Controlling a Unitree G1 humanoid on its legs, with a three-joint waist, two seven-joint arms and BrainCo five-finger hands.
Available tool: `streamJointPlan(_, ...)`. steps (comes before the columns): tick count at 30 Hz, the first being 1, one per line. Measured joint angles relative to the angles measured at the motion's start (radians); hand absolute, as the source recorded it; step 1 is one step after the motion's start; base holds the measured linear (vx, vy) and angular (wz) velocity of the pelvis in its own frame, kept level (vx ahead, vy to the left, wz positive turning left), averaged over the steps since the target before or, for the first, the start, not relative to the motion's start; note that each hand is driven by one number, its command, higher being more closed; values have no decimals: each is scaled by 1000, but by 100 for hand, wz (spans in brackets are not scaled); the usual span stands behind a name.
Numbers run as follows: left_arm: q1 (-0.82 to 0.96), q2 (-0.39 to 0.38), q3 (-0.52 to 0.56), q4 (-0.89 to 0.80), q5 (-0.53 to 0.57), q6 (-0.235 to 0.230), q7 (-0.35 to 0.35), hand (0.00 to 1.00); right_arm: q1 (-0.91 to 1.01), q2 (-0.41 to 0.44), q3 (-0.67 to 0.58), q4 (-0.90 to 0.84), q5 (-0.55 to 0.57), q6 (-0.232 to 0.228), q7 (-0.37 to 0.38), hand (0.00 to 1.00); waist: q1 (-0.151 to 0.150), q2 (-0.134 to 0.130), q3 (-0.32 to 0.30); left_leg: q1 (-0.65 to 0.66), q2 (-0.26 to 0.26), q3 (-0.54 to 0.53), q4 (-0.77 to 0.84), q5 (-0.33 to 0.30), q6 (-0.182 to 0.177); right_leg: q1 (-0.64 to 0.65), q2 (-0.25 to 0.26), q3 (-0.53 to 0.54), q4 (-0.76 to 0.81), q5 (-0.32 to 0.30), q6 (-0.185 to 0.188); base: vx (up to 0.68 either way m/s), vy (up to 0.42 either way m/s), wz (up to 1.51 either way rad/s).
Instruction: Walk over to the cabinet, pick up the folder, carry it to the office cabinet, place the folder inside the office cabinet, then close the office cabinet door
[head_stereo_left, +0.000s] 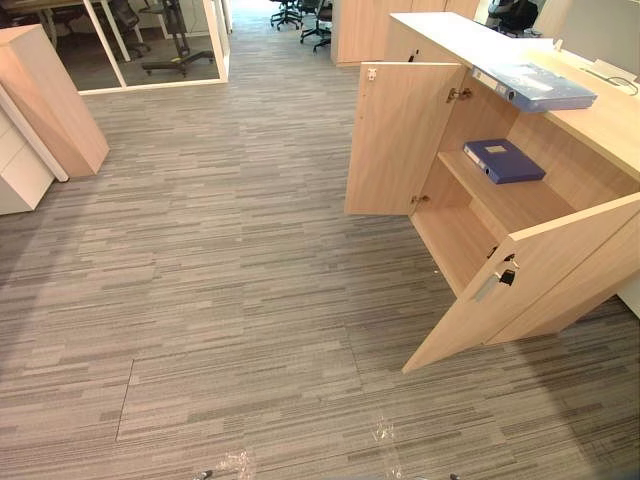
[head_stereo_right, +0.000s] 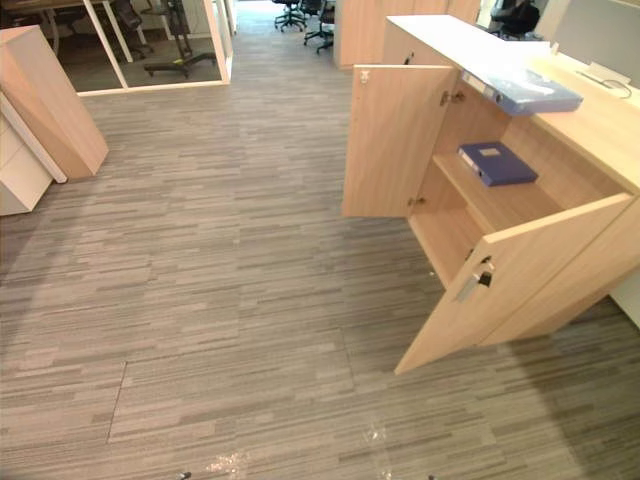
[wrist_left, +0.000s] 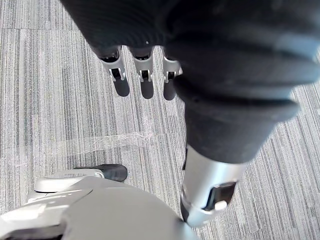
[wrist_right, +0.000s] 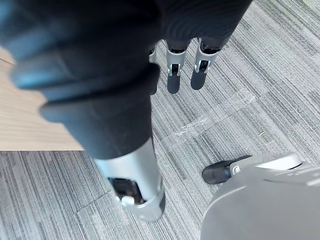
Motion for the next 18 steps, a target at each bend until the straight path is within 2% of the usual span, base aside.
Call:
streamJointPlan(17,-2,2,-2,0,16,-1,11,0,1,3,0,0,3,-6,-8,0,-2,-3,1,-2,0,-3,3,0,-1,3,-1,-5,-3,0,0,0,0,1)
streamJointPlan(18,-7,4,-4,-1,16,-1,12,0,1,3,0,0,4,-7,-9,0,-4,-7,3,-20,-3,-4,36,-14,-18,2,-5,-11,-2,-1,1,-7,6,11)
